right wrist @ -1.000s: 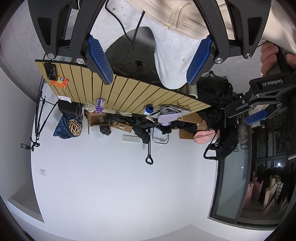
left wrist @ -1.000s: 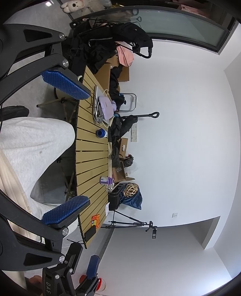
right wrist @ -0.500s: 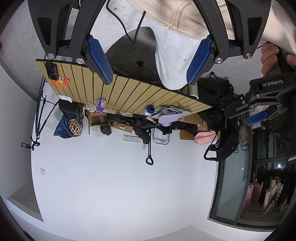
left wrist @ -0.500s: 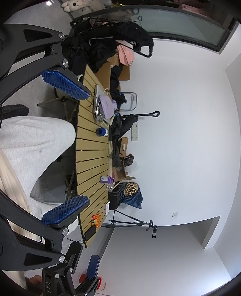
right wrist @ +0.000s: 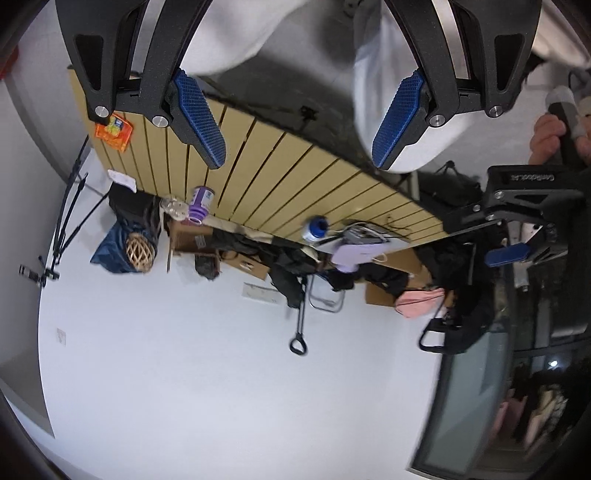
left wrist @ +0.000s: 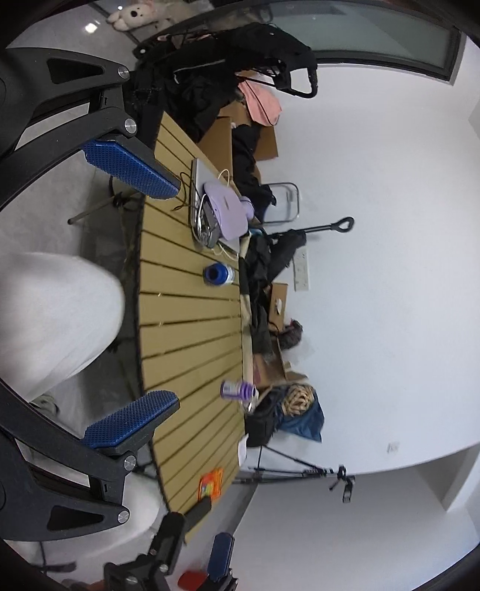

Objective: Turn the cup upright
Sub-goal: 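Reach the right tool toward the blue-capped bottle lying on its side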

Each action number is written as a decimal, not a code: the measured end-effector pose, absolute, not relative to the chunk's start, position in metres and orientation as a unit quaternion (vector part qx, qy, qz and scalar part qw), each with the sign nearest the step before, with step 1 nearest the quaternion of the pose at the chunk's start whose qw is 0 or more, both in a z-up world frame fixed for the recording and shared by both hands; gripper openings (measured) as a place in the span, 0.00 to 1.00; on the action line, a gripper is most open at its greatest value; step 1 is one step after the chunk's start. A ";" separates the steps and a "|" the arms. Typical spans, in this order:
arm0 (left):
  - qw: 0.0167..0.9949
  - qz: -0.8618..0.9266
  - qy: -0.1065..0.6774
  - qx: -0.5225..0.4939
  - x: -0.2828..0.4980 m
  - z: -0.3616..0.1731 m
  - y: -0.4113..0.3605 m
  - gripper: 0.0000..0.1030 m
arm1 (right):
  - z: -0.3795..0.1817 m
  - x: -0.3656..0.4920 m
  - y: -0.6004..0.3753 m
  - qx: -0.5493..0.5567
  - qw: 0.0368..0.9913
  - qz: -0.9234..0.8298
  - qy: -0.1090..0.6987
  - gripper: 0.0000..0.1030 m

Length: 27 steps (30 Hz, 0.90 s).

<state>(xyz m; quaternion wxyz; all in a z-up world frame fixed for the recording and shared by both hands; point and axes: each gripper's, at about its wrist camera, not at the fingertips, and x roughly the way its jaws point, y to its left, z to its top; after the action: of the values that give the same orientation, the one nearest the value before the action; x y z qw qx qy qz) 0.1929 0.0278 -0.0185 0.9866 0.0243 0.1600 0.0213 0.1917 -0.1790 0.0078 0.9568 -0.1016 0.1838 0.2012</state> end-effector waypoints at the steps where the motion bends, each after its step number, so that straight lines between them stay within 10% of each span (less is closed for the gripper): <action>1: 0.986 0.023 0.162 0.023 0.205 -0.019 0.032 1.00 | 0.008 0.205 -0.178 -0.098 0.956 0.202 0.187 0.84; 27: 0.955 0.084 0.283 -0.021 0.549 -0.071 0.167 1.00 | -0.081 0.626 0.005 -0.018 0.905 0.270 0.329 0.84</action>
<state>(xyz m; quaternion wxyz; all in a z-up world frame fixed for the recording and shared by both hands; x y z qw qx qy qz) 0.5494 0.1671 -0.0710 0.9553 -0.0214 0.2827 0.0837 0.6264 0.0046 -0.0807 0.9048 -0.0178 0.3285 0.2703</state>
